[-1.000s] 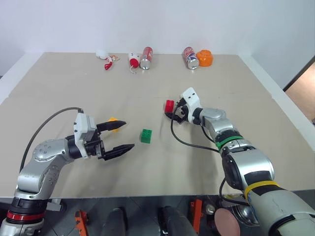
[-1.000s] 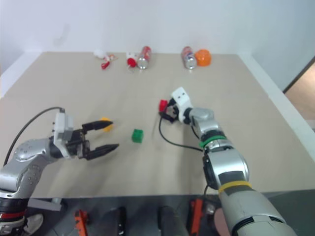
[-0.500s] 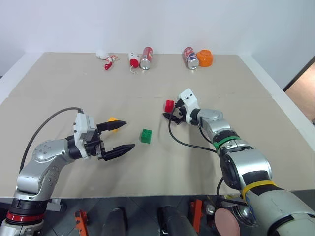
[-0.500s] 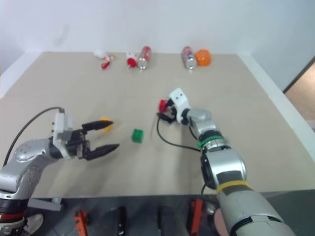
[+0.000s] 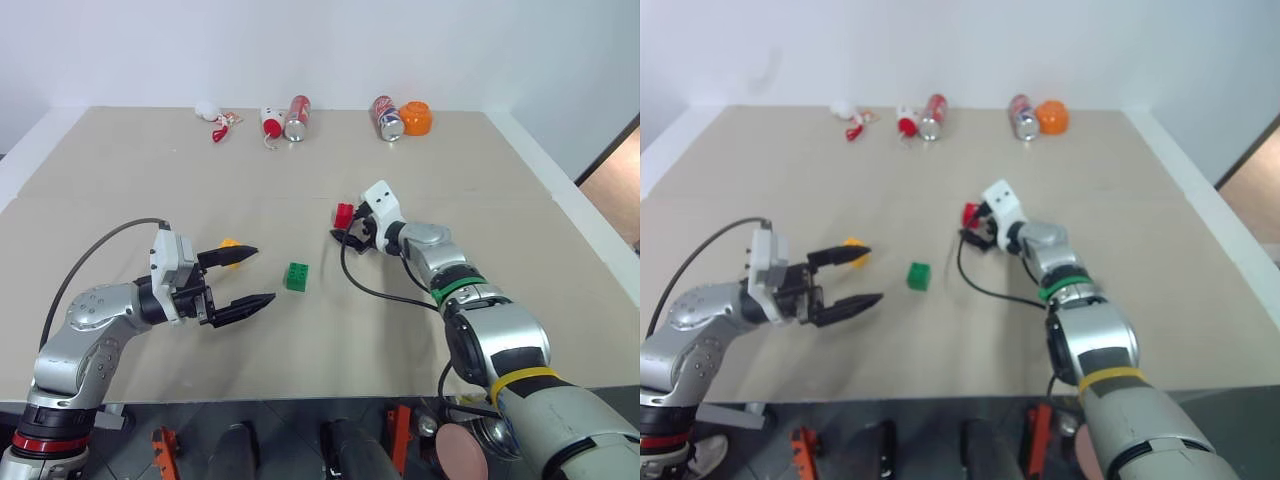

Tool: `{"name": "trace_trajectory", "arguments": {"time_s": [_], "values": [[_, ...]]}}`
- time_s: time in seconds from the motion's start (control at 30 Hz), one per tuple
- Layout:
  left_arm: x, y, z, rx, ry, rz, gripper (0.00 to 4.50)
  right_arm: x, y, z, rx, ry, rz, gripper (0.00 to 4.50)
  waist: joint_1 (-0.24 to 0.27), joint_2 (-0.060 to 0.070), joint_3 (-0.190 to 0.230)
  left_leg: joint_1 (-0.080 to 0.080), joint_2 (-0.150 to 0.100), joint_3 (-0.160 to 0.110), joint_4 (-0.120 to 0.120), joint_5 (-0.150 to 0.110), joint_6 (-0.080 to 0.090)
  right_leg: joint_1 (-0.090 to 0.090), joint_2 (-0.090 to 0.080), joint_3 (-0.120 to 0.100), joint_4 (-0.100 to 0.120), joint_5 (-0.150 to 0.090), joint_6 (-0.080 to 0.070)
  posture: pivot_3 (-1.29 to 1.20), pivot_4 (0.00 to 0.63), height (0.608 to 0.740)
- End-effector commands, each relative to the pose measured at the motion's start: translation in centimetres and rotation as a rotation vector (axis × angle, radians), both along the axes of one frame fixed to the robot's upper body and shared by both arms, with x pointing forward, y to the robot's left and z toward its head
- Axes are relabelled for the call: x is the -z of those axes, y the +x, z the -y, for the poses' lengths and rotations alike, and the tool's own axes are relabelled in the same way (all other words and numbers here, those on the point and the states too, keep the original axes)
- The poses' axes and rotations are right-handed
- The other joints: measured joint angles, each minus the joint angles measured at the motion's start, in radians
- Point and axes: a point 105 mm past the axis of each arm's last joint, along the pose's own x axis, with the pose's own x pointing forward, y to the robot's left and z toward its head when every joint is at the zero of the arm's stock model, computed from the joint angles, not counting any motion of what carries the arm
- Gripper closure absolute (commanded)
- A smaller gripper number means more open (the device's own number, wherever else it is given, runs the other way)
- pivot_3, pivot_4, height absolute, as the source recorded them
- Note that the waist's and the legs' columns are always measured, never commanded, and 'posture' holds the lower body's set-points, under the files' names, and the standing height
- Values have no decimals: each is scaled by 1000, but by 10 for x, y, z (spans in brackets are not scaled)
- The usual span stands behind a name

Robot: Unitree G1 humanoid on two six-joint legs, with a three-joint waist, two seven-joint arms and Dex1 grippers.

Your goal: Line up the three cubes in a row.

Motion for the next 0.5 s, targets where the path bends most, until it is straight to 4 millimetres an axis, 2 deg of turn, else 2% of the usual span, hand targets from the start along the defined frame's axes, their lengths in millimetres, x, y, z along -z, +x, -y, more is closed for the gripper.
{"name": "trace_trajectory", "arguments": {"time_s": [0.03,0.1,0.2,0.43,0.5], "values": [[-9,-4,1,10,-7,42,7,-15,4,0,10,27,37,79,0,0,0,0,0,0,0,0,0,0,0,0,0,0,0,0,150,740],[-10,-3,1,10,-9,43,7,-16,4,0,11,29,38,79,0,0,0,0,0,0,0,0,0,0,0,0,0,0,0,0,150,740],[-11,-3,1,7,-11,47,0,-17,4,-1,3,33,42,908,0,0,0,0,0,0,0,0,0,0,0,0,0,0,0,0,150,740],[-11,-2,1,1,-15,50,0,-18,4,-2,0,34,43,3320,0,0,0,0,0,0,0,0,0,0,0,0,0,0,0,0,150,740],[-12,-2,0,-2,-16,51,0,-18,4,-1,3,33,43,3343,0,0,0,0,0,0,0,0,0,0,0,0,0,0,0,0,150,740]]}}
